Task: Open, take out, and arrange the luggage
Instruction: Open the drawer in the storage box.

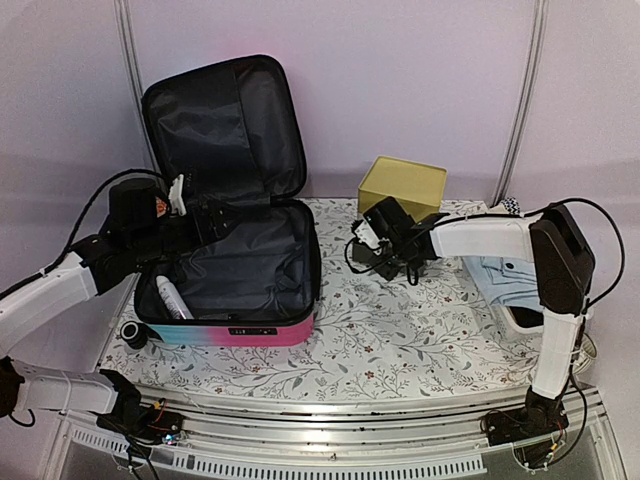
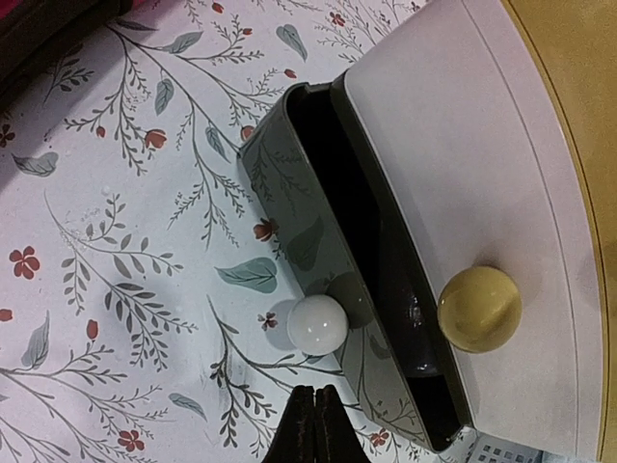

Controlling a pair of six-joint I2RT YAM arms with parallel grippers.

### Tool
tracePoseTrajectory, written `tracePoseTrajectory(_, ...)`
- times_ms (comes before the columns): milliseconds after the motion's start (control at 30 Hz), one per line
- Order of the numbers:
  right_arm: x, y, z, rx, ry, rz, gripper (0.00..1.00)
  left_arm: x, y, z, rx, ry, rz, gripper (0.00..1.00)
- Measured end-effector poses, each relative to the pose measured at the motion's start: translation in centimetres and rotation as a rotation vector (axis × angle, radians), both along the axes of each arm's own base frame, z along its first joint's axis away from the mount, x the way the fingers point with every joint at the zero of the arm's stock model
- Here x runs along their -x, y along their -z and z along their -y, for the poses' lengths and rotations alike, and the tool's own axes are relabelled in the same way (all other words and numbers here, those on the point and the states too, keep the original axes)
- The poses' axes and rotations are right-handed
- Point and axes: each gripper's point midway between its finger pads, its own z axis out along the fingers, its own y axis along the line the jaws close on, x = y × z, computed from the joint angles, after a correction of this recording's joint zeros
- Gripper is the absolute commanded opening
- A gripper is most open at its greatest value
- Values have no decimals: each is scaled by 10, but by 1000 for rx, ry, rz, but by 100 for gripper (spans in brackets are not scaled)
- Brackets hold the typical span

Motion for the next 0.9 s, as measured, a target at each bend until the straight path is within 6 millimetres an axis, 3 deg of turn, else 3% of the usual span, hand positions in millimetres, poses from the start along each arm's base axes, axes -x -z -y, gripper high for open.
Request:
tracePoseTrajectory(167,-6,7,-3,28,-9,-3,3,1,-1,0,-1,0,5,98)
tracePoseTrajectory(600,-6,59,16,208,3,-57,3,0,-5,-1,0,-2,14,98)
tracePoseTrajectory(900,-27,77,37,328,83,-15,3,-1,-8,-1,-2,-4,23,98)
